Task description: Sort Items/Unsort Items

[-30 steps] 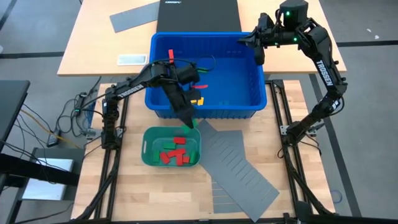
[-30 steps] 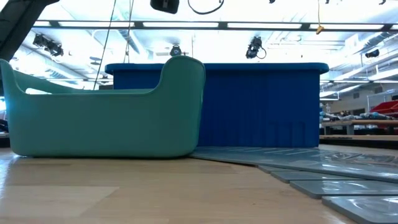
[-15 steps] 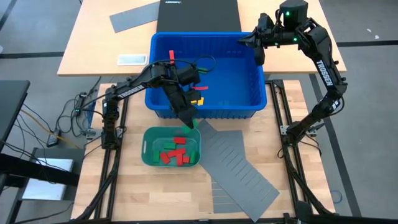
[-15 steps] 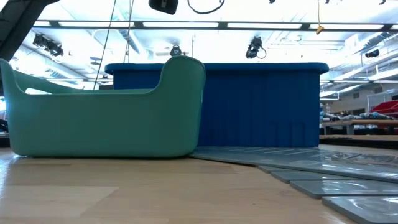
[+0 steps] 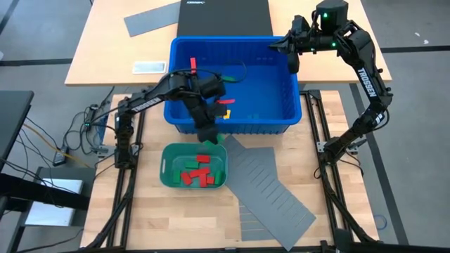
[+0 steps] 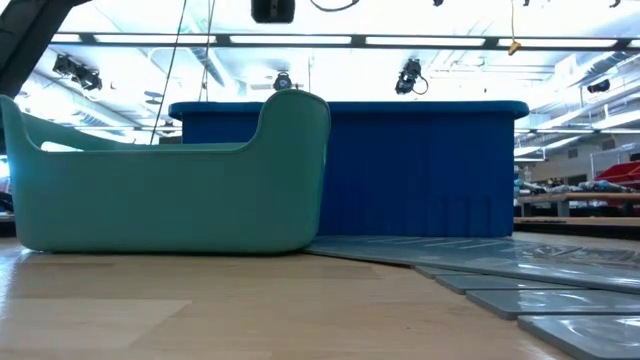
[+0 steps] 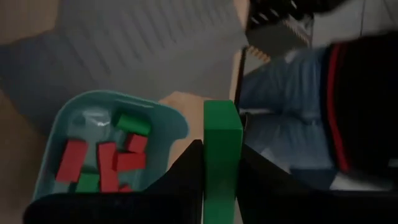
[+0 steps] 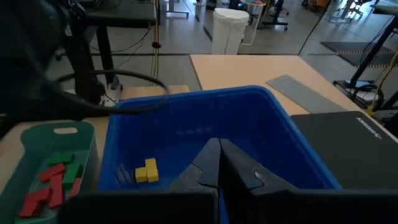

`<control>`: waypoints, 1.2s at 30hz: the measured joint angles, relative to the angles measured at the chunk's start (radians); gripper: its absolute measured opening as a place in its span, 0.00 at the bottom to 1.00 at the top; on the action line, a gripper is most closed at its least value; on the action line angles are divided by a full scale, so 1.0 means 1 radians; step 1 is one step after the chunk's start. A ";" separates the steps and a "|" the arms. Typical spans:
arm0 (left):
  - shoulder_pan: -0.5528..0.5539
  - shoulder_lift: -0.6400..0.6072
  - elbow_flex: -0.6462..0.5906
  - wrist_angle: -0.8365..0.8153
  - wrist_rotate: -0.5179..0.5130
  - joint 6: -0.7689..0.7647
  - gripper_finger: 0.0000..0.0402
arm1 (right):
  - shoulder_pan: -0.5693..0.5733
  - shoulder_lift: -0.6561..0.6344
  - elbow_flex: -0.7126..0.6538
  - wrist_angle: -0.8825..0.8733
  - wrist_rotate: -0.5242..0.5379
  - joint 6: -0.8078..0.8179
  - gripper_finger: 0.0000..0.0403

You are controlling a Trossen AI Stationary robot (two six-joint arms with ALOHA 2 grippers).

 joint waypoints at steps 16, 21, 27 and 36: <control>-0.294 -0.061 -0.042 0.002 -0.455 0.054 0.16 | 0.114 0.000 0.000 0.009 -0.004 0.056 0.00; -0.366 -0.057 -0.260 0.001 -0.521 0.002 0.16 | 0.170 0.000 0.000 0.010 0.006 0.060 0.00; -0.410 -0.062 -0.556 0.000 -0.594 -0.006 0.15 | 0.226 0.000 0.000 0.011 0.019 0.062 0.00; -0.402 -0.063 -0.815 0.079 -0.581 0.043 0.17 | 0.290 0.000 0.000 0.011 0.084 0.071 0.01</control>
